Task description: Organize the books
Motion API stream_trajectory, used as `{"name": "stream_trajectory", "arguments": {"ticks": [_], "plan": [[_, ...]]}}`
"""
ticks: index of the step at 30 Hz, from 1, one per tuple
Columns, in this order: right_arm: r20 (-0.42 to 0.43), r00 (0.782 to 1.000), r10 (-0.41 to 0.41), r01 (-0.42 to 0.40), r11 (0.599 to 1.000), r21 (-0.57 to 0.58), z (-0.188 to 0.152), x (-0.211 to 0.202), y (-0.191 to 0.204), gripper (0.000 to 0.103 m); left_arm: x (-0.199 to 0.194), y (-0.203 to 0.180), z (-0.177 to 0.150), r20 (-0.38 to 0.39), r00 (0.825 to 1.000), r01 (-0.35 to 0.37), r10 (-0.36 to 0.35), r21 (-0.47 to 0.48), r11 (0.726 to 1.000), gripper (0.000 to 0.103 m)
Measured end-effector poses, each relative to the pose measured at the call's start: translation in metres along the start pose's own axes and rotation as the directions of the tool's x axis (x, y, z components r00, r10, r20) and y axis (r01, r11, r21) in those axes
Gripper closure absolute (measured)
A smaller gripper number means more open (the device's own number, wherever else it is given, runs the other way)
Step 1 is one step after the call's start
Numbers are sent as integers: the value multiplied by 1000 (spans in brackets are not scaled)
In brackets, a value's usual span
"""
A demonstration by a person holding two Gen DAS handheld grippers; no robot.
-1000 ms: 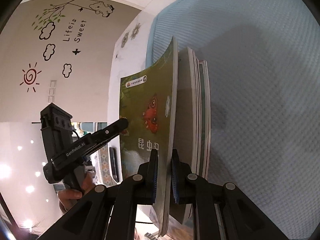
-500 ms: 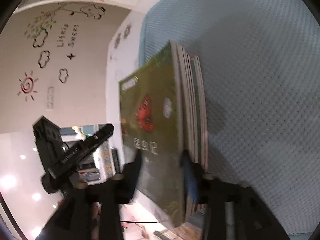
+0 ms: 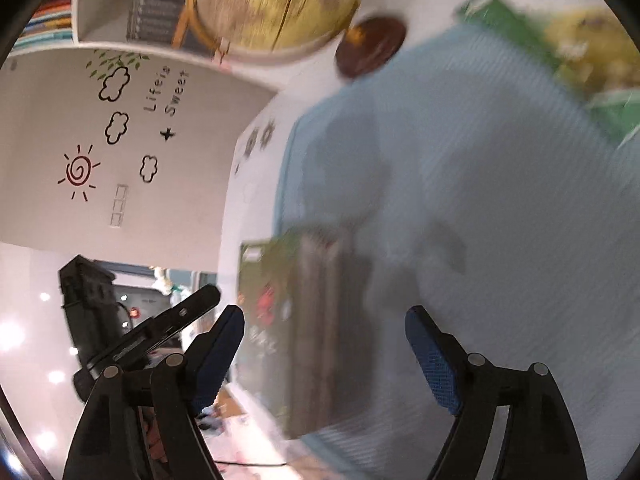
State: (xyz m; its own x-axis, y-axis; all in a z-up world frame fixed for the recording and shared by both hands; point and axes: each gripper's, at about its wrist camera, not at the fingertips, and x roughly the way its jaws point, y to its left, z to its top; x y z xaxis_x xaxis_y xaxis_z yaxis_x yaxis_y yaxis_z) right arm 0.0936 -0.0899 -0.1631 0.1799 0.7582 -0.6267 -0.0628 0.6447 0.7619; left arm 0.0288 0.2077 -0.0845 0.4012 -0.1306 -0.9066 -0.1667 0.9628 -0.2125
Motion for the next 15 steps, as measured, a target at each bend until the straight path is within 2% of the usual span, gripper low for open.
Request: {"name": "stream_trajectory", "arguments": {"ticks": [4,10,15], "plan": [[80,996,-42,44,999,-21,25,-50,-31,22,16,-54,6,9,1000,20,-21,44,999,58],[142,983,-117,123,992,-32,44,-120,-76,22,54,-123,10,-21,996,83,-82,43,996,57],[179,975,-129,134,991,-14,58,-161,-111,22,83,-176,12,-25,995,102,-100,109,989,57]]}}
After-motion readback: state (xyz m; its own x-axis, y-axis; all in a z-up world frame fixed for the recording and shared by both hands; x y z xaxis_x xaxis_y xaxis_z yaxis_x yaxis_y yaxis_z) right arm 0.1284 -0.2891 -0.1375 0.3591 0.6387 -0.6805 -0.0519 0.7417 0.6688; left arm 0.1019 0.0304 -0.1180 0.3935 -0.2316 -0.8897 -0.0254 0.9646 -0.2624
